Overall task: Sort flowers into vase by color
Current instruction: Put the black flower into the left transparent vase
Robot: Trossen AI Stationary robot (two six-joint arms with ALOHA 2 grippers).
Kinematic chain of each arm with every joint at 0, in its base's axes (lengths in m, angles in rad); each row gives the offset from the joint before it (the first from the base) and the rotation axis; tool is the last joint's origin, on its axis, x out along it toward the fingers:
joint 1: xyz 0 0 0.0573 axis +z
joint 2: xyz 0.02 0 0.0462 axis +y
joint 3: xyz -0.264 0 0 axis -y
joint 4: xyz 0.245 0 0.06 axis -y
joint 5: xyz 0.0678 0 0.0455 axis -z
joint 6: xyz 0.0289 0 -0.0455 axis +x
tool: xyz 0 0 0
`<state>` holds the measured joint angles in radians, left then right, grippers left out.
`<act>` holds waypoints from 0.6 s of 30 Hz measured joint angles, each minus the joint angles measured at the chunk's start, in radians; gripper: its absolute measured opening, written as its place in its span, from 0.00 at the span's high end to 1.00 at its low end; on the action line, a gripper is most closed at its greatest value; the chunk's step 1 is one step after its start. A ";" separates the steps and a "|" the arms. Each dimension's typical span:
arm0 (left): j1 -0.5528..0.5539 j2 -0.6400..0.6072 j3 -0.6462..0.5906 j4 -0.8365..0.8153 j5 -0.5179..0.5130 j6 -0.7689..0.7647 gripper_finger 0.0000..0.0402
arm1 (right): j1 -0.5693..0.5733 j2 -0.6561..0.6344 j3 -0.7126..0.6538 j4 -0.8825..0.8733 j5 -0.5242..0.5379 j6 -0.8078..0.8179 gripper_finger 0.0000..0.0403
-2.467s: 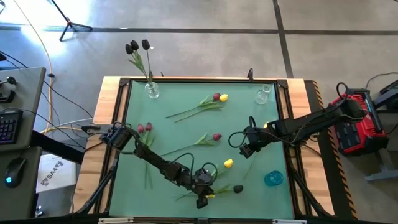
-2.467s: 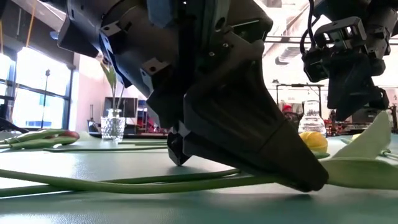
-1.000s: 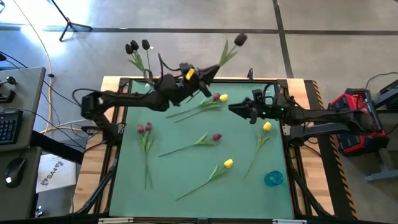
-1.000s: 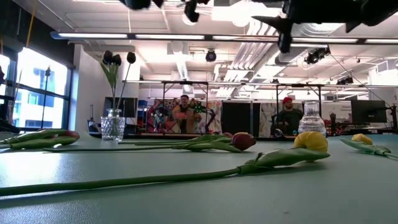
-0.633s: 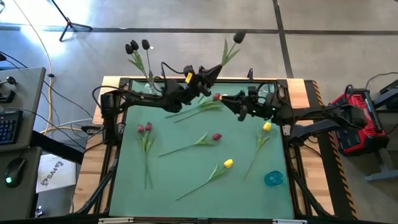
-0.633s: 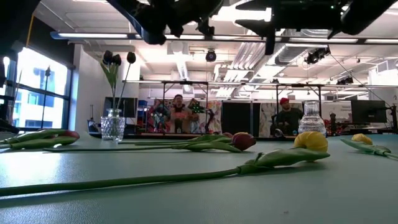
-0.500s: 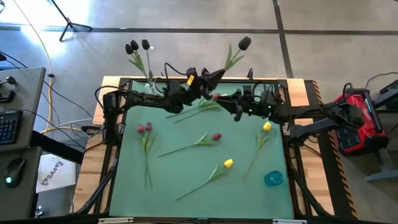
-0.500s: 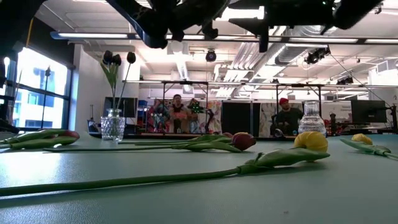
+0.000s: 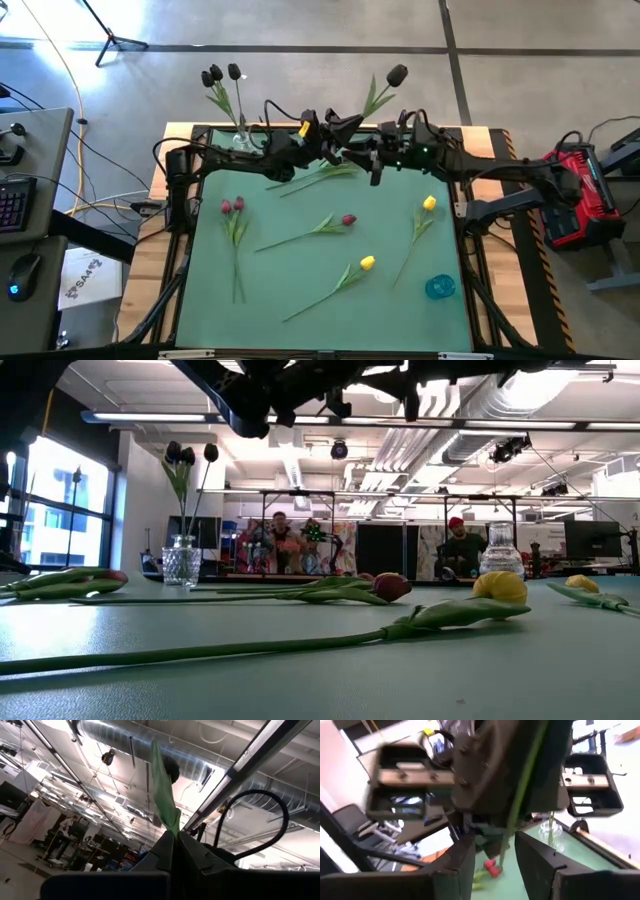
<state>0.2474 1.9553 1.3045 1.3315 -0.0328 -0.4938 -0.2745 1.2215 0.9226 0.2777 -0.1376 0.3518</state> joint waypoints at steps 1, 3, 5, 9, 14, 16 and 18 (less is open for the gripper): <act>0.000 0.000 0.000 0.001 -0.001 0.000 1.00 | -0.005 0.005 0.002 -0.004 -0.017 0.004 0.69; 0.000 0.000 0.000 0.003 -0.002 0.000 1.00 | -0.010 0.015 0.015 0.002 -0.038 0.005 0.71; 0.000 0.000 0.000 0.005 -0.002 0.000 1.00 | -0.014 0.023 0.018 0.003 -0.052 0.003 0.75; 0.000 0.000 0.000 0.005 0.019 -0.002 1.00 | -0.022 0.029 0.020 0.001 -0.080 0.006 0.89; 0.000 0.000 0.000 0.013 0.058 -0.029 1.00 | -0.027 0.028 0.020 0.010 -0.113 0.018 0.98; 0.000 0.000 0.000 0.013 0.059 -0.029 1.00 | -0.027 0.028 0.020 0.009 -0.120 0.038 0.99; 0.000 0.000 0.000 0.011 0.065 -0.029 1.00 | -0.027 0.027 0.020 -0.002 -0.127 0.055 1.00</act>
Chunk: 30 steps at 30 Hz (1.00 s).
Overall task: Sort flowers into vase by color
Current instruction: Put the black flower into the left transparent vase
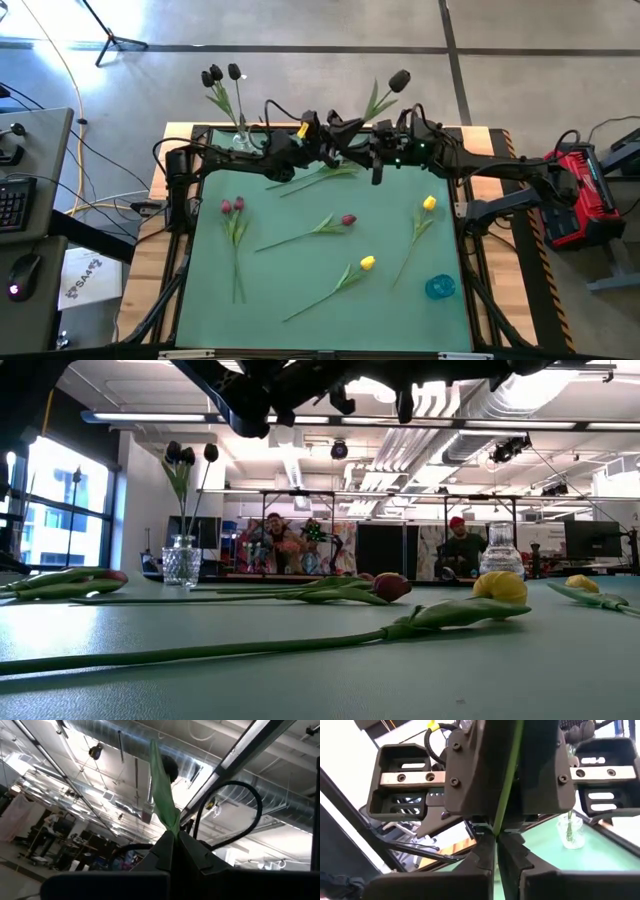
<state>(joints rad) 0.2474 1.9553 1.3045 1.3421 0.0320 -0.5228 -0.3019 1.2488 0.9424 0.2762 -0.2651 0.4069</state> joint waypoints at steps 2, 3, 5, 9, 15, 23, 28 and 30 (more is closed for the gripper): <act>0.002 -0.002 0.000 -0.006 0.032 -0.001 1.00 | 0.000 -0.008 0.000 -0.032 -0.018 0.025 1.00; 0.006 -0.004 0.000 -0.014 0.047 -0.008 1.00 | 0.000 -0.015 0.000 -0.056 -0.025 0.033 1.00; 0.011 -0.009 0.000 -0.025 0.075 -0.028 1.00 | 0.000 -0.035 0.002 -0.120 -0.028 0.041 1.00; 0.029 -0.017 0.000 -0.094 0.148 -0.061 1.00 | 0.000 -0.096 0.002 -0.281 -0.029 0.042 1.00; 0.029 -0.041 0.000 -0.256 0.191 -0.024 1.00 | -0.014 -0.179 0.000 -0.477 -0.082 0.072 1.00; 0.004 -0.042 0.000 -0.281 0.199 0.027 1.00 | -0.020 -0.204 -0.001 -0.549 -0.088 0.090 1.00; -0.005 -0.042 0.002 -0.255 0.200 0.053 1.00 | -0.020 -0.220 -0.002 -0.518 -0.035 0.086 0.95; -0.006 -0.042 0.001 -0.226 0.198 0.059 1.00 | -0.021 -0.241 -0.002 -0.518 -0.017 0.086 0.89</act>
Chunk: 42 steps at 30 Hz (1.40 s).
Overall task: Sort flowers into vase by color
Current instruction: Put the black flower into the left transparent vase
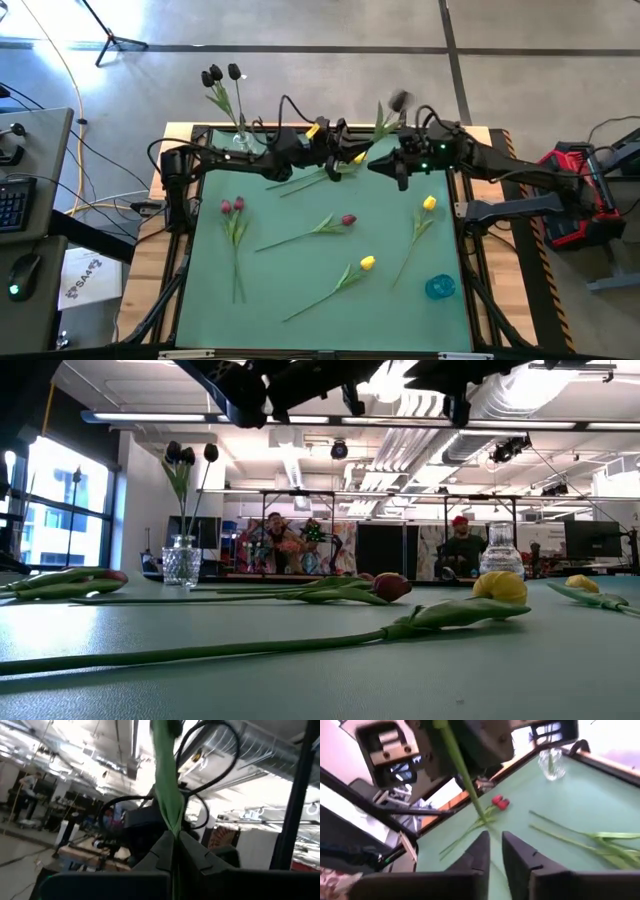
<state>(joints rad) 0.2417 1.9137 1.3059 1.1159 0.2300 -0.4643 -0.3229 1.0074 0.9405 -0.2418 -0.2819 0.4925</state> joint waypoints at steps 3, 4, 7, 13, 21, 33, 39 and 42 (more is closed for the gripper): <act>0.005 0.000 0.000 0.081 -0.019 0.040 1.00 | 0.000 -0.039 0.000 -0.022 0.055 0.006 0.79; 0.011 -0.002 0.000 0.118 -0.025 0.057 1.00 | 0.000 -0.055 0.000 -0.037 0.075 0.011 0.76; 0.039 -0.022 -0.008 0.183 -0.053 0.133 1.00 | 0.000 -0.099 0.000 -0.106 0.142 0.042 0.68; 0.117 -0.146 -0.188 0.273 -0.250 0.299 1.00 | 0.016 -0.145 0.000 -0.269 0.226 0.053 0.65; 0.241 -0.396 -0.583 0.250 -0.578 0.475 1.00 | 0.048 -0.136 0.000 -0.297 0.276 0.038 0.65; 0.520 -0.481 -0.849 0.454 -0.342 0.448 1.00 | 0.048 -0.091 0.000 -0.254 0.270 -0.073 0.65; 0.601 -0.478 -0.851 0.453 -0.249 0.496 1.00 | 0.048 -0.089 0.000 -0.254 0.252 -0.072 0.65; 0.632 -0.456 -0.875 0.450 -0.209 0.493 1.00 | 0.048 -0.089 0.000 -0.254 0.252 -0.075 0.65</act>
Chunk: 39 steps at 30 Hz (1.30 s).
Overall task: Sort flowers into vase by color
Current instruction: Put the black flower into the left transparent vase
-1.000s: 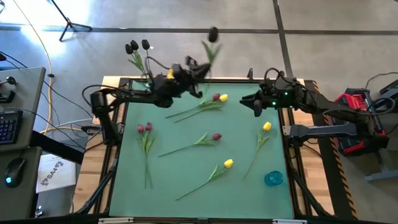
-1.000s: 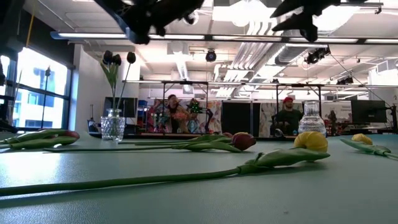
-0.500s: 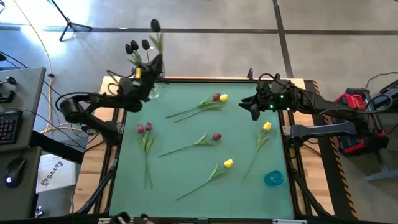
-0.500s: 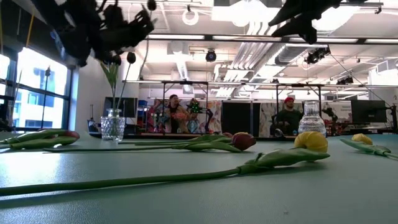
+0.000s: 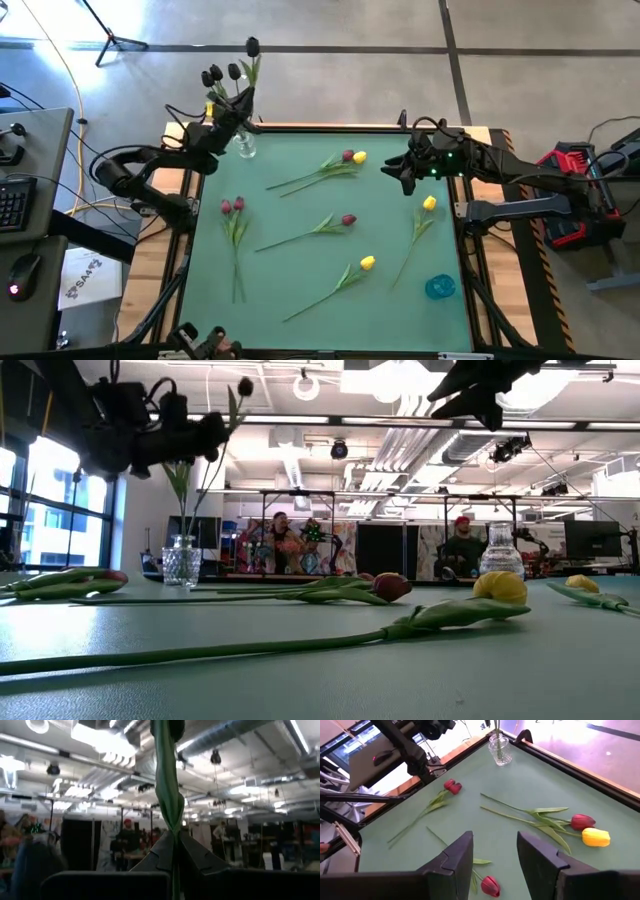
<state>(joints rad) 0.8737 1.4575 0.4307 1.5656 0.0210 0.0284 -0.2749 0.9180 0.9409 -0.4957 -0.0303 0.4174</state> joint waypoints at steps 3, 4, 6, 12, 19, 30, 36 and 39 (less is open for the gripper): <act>0.019 0.022 -0.057 0.002 0.000 -0.001 1.00 | 0.000 0.000 0.000 0.000 0.000 -0.024 0.65; 0.026 0.032 -0.078 0.004 -0.003 -0.001 1.00 | 0.000 0.000 0.000 0.000 0.000 -0.032 0.65; 0.040 0.041 -0.113 -0.002 -0.012 -0.005 1.00 | 0.000 0.000 0.000 0.000 0.000 -0.039 0.65; 0.072 0.039 -0.133 0.004 -0.026 0.011 1.00 | 0.000 0.000 0.000 0.017 0.000 -0.062 0.65; 0.038 0.003 -0.062 0.004 0.023 -0.217 1.00 | 0.000 0.000 0.000 0.129 0.014 -0.138 0.65; -0.222 -0.005 0.086 -0.147 0.300 -0.433 1.00 | -0.060 0.237 0.000 0.531 -0.105 0.076 0.65; -0.347 -0.005 0.106 -0.173 0.304 -0.384 1.00 | -0.077 0.305 0.000 0.806 -0.132 0.100 0.65; -0.392 -0.005 0.106 -0.224 0.303 -0.383 1.00 | -0.082 0.305 0.000 0.898 -0.156 0.097 0.65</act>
<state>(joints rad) 0.4818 1.4525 0.5365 1.3420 0.3243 -0.3547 -0.3565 1.2233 0.9413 0.4024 -0.1868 0.5147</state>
